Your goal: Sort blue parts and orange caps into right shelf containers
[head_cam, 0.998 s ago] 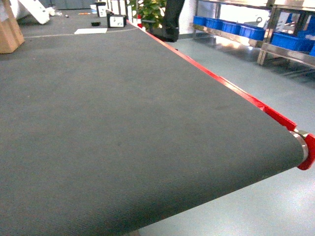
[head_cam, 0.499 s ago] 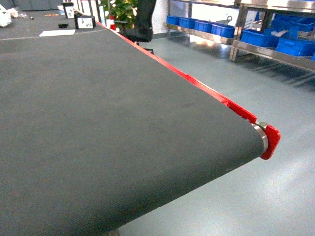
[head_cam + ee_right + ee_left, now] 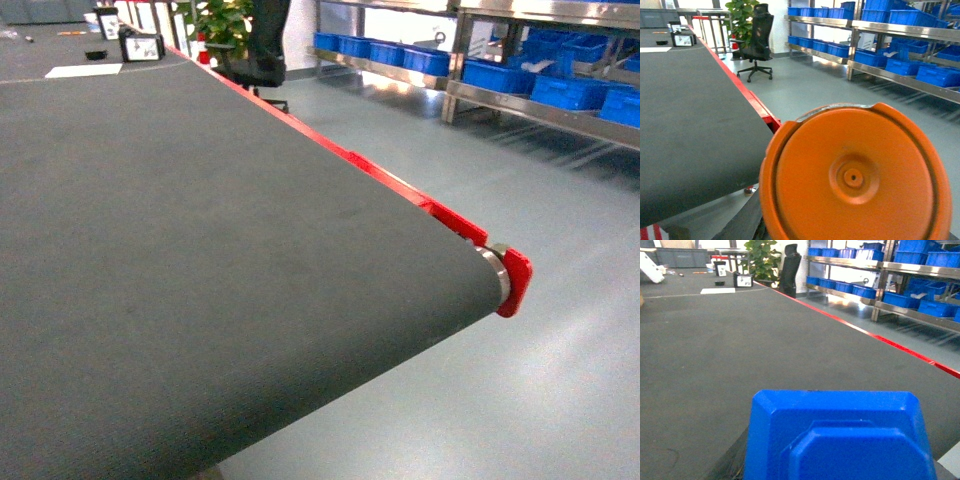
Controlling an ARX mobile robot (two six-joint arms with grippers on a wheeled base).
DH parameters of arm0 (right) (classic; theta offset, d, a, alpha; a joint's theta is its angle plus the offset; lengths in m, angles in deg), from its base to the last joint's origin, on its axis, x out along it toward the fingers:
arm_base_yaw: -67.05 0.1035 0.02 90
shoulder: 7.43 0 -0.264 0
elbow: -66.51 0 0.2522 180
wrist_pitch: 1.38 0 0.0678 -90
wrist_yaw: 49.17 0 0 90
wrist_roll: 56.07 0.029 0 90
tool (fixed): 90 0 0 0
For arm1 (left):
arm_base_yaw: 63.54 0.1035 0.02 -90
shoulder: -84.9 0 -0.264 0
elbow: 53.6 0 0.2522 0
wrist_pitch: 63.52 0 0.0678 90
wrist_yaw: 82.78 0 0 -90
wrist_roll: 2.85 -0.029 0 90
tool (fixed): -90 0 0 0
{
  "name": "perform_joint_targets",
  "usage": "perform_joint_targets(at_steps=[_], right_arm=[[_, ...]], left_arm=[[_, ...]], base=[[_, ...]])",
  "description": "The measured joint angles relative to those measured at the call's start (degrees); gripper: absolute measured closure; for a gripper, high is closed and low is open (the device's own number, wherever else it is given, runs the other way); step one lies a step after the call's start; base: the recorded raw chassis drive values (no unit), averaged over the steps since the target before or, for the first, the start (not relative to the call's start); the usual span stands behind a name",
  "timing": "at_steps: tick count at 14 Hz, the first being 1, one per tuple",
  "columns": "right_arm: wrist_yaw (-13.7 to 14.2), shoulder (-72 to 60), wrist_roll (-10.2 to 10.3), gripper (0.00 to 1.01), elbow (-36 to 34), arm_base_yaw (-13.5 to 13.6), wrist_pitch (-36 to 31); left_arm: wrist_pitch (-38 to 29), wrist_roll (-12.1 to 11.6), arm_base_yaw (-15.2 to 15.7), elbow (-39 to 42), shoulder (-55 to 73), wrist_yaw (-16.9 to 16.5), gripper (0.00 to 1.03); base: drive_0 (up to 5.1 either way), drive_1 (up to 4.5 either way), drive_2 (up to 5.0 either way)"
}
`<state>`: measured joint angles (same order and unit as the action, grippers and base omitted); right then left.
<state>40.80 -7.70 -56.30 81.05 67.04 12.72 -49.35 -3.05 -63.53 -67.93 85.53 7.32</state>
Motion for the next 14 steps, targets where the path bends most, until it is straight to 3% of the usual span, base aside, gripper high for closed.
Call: perform_joint_targets(at_steps=[14], right_arm=[[0.0, 0.0, 0.0, 0.59, 0.0, 0.0, 0.0]], left_arm=[[0.0, 0.0, 0.0, 0.0, 0.0, 0.0, 0.6]], base=[[-1.6, -1.59, -1.6]])
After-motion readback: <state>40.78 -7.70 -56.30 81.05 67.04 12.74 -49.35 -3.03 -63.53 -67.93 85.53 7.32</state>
